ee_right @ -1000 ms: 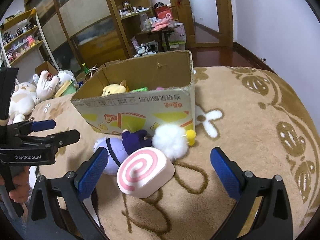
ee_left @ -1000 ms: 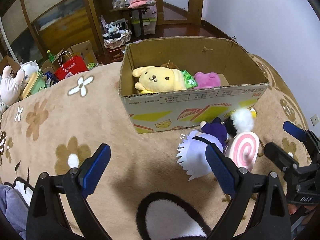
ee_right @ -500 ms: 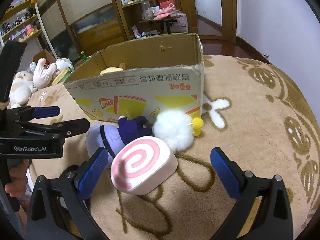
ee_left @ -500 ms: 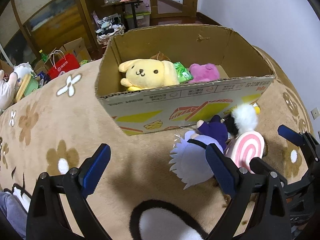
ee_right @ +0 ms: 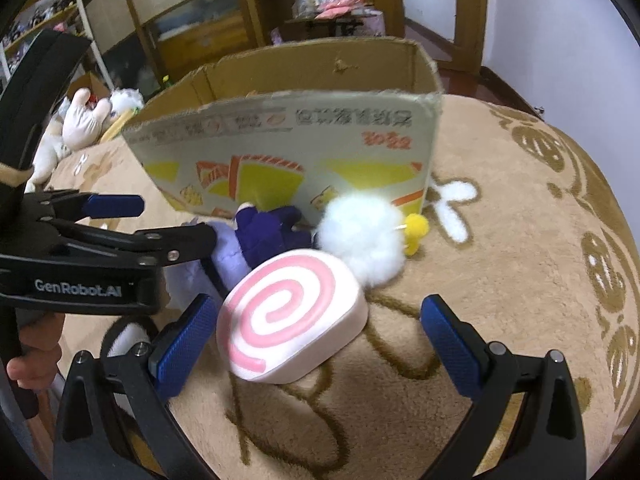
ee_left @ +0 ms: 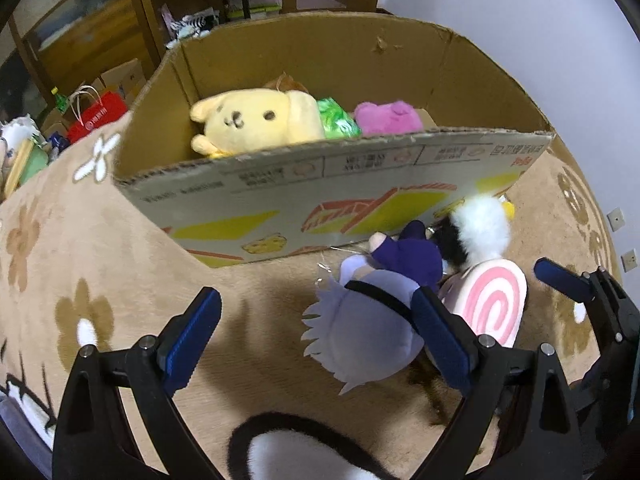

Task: Organize soft objects
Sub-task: 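Withdraw both open tools back toward the remaining plush items, then grasp white-haired doll with left tool while right tool grasps pink swirl cushion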

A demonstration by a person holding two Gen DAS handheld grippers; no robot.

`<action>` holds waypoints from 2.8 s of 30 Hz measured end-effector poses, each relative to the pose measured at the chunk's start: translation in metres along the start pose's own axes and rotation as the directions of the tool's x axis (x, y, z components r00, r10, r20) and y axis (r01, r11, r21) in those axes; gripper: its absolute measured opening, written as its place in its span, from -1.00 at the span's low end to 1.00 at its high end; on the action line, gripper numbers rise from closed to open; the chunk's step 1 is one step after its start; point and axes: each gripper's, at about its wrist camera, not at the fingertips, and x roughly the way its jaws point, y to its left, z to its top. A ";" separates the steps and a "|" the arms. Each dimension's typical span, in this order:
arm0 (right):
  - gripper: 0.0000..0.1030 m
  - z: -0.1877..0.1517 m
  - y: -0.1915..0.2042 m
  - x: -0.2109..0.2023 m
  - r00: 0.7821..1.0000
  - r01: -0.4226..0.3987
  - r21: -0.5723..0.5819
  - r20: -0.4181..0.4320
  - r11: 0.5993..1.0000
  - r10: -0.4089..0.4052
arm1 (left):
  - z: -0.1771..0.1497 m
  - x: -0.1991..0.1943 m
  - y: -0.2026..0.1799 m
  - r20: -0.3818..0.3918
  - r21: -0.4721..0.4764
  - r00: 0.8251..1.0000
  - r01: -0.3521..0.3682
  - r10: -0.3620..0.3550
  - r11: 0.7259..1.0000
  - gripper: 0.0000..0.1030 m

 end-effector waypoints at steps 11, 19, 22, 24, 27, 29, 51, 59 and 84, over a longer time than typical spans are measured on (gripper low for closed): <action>1.00 -0.003 0.003 0.013 0.999 -0.009 0.000 -0.042 1.000 0.009 | 0.002 0.016 -0.005 -0.033 -0.003 0.997 0.070 -0.070 0.998 0.85; 0.82 -0.005 0.007 0.016 0.998 -0.012 -0.015 -0.062 1.000 0.012 | 0.004 0.024 -0.001 -0.070 -0.041 0.989 0.126 -0.129 0.991 0.61; 0.63 -0.006 0.007 0.017 0.997 -0.023 -0.011 -0.070 1.000 0.022 | 0.002 0.025 0.000 -0.080 -0.061 0.982 0.167 -0.172 0.984 0.42; 0.54 -0.006 0.006 0.018 0.996 -0.036 -0.010 -0.079 0.999 0.035 | 0.002 0.026 0.001 -0.084 -0.068 0.979 0.180 -0.186 0.981 0.34; 0.48 -0.006 0.010 0.017 0.996 -0.033 -0.019 -0.083 0.999 0.032 | 0.003 0.028 0.003 -0.091 -0.091 0.972 0.207 -0.215 0.974 0.25; 0.47 -0.007 0.010 0.016 0.996 -0.033 -0.020 -0.082 0.999 0.031 | 0.003 0.030 0.006 -0.096 -0.117 0.968 0.222 -0.233 0.968 0.23; 0.28 -0.009 0.011 0.012 0.997 -0.028 -0.023 -0.078 0.999 0.026 | 0.006 0.028 0.018 -0.121 -0.180 0.958 0.237 -0.260 0.955 0.32; 0.28 -0.009 0.009 0.013 0.996 -0.027 -0.007 -0.084 1.000 0.027 | 0.004 0.034 0.007 -0.140 -0.156 0.956 0.236 -0.258 0.959 0.32; -0.25 -0.009 -0.006 -0.011 1.000 0.006 0.032 -0.029 0.999 -0.005 | -0.011 0.005 -0.010 -0.051 -0.050 0.992 0.113 -0.115 0.992 0.01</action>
